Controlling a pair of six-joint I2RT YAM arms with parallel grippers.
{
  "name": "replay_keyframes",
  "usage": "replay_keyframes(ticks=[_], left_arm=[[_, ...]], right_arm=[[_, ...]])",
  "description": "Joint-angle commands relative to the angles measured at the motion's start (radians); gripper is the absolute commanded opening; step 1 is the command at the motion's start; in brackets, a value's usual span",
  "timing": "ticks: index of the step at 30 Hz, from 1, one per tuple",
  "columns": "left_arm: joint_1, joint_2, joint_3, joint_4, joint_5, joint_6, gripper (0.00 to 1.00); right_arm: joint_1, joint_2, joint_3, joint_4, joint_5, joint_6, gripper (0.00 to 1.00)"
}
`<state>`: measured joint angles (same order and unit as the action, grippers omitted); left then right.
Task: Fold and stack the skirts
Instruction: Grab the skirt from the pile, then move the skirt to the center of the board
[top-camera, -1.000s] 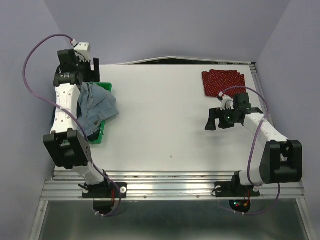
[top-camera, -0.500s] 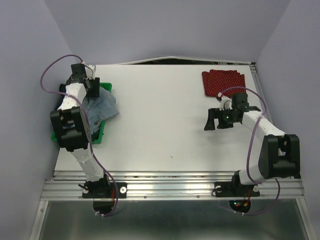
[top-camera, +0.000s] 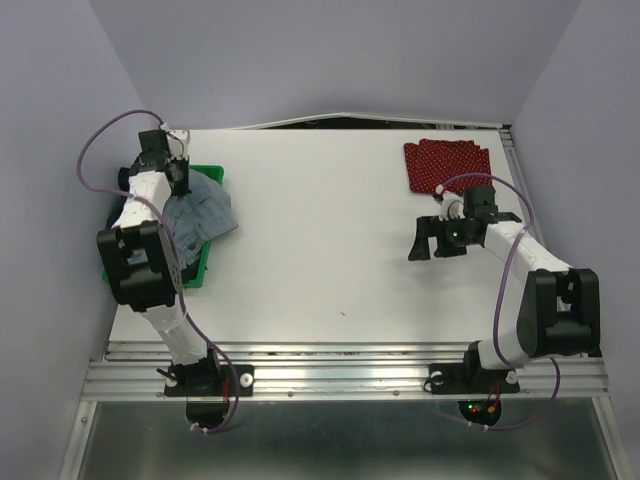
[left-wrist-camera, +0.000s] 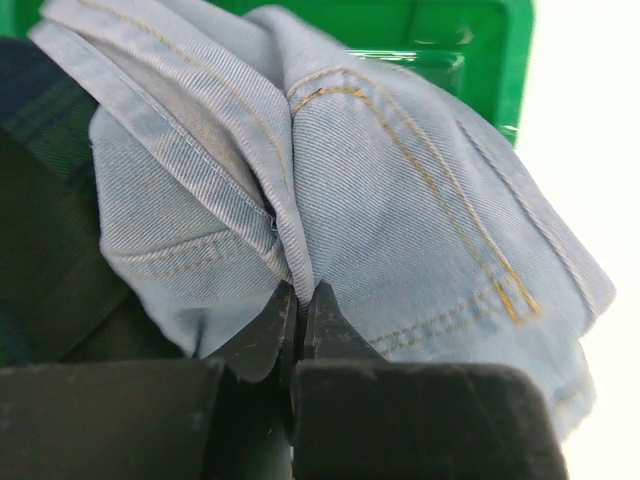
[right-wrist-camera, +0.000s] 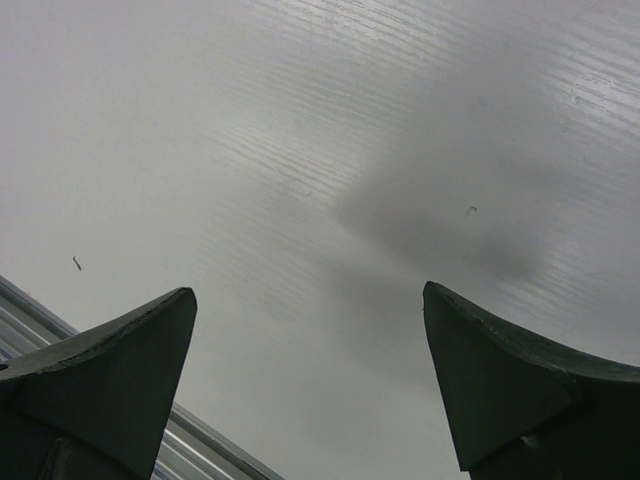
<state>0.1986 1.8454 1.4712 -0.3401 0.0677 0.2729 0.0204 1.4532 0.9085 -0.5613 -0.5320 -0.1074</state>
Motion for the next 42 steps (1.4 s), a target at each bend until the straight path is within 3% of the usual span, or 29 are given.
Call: replay_keyframes(ticks=[1,9,16,24,29,31,35,36,39,42], left_arm=[[0.005,-0.244,0.023,-0.016,0.124,0.035,0.0],[-0.137,-0.462,0.161,-0.125,0.24,0.054,0.0],[-0.373,-0.534,0.114,-0.135,0.274,0.017,0.0],[-0.608,-0.372,-0.018,-0.074,0.287,0.015,0.0],[-0.702,-0.142,0.107,-0.036,0.305,-0.029,0.05],[-0.712,-0.023,0.222,-0.051,0.363,-0.047,0.19],[-0.716,0.142,0.424,-0.155,0.415,-0.046,0.73],[-0.712,0.152,0.452,-0.18,0.406,-0.038,0.79],[-0.679,0.079,0.436,-0.208,0.385,-0.009,0.82],[-0.61,-0.09,0.257,-0.185,0.362,0.031,0.83]], right_arm=[[-0.004,-0.04,0.055,0.012,-0.017,0.006,1.0],[-0.004,-0.044,0.122,0.017,-0.049,0.014,1.0],[-0.004,-0.066,0.158,0.014,-0.065,0.017,1.0],[-0.004,-0.079,0.141,0.017,-0.071,-0.005,1.0],[-0.004,-0.048,0.133,0.015,-0.103,-0.002,1.0],[-0.004,-0.031,0.132,0.008,-0.14,0.0,1.0],[-0.004,-0.017,0.096,0.035,-0.196,0.053,0.99],[-0.004,-0.017,0.077,0.061,-0.209,0.073,0.98],[0.006,-0.024,-0.006,0.194,-0.223,0.182,0.91],[0.015,-0.002,-0.046,0.303,-0.214,0.262,0.82]])
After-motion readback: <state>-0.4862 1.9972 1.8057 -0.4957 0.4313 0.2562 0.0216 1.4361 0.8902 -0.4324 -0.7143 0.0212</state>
